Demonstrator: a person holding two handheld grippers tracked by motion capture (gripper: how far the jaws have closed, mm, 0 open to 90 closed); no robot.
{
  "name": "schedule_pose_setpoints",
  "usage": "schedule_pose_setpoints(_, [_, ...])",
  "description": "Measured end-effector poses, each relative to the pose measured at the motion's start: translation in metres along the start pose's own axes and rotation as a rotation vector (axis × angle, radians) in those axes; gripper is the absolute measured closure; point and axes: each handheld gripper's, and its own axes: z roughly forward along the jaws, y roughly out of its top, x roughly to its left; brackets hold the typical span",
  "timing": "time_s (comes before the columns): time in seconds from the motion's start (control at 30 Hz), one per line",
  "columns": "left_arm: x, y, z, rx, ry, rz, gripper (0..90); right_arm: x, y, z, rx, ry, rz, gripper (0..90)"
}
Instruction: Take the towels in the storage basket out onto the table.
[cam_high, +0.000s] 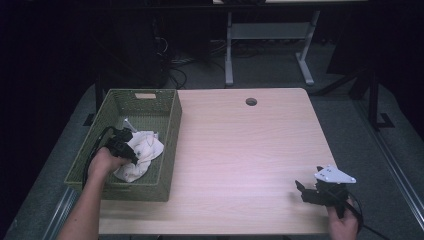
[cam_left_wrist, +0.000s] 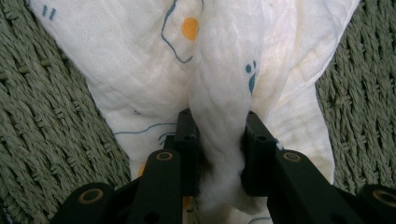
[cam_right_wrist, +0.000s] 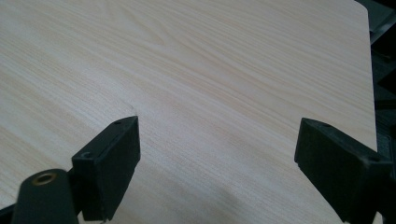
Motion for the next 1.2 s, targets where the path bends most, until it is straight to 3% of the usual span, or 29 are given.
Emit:
schedule_pose_setpoints(0.27, [0.005, -0.004, -0.007, -0.025, -0.048, -0.021, 74.1, 0.001, 0.001, 0.000, 0.001, -0.001, -0.007, 13.9])
schedule_pose_setpoints(0.4, [0.006, -0.007, -0.013, -0.063, -0.073, -0.027, 74.2, 0.001, 0.001, -0.001, -0.001, -0.001, -0.001, 13.9])
schedule_pose_setpoints(0.63, [0.006, -0.014, -0.032, -0.180, -0.113, -0.037, 74.1, 0.001, 0.001, -0.001, 0.000, -0.008, -0.003, 13.9])
schedule_pose_setpoints(0.97, [0.008, -0.024, -0.045, -0.245, -0.171, -0.018, 74.1, 0.000, 0.001, -0.003, -0.007, -0.021, 0.005, 13.9])
schedule_pose_setpoints(1.2, [0.010, -0.027, -0.058, -0.317, -0.231, -0.041, 74.2, -0.001, 0.001, -0.004, -0.015, -0.028, 0.011, 13.9])
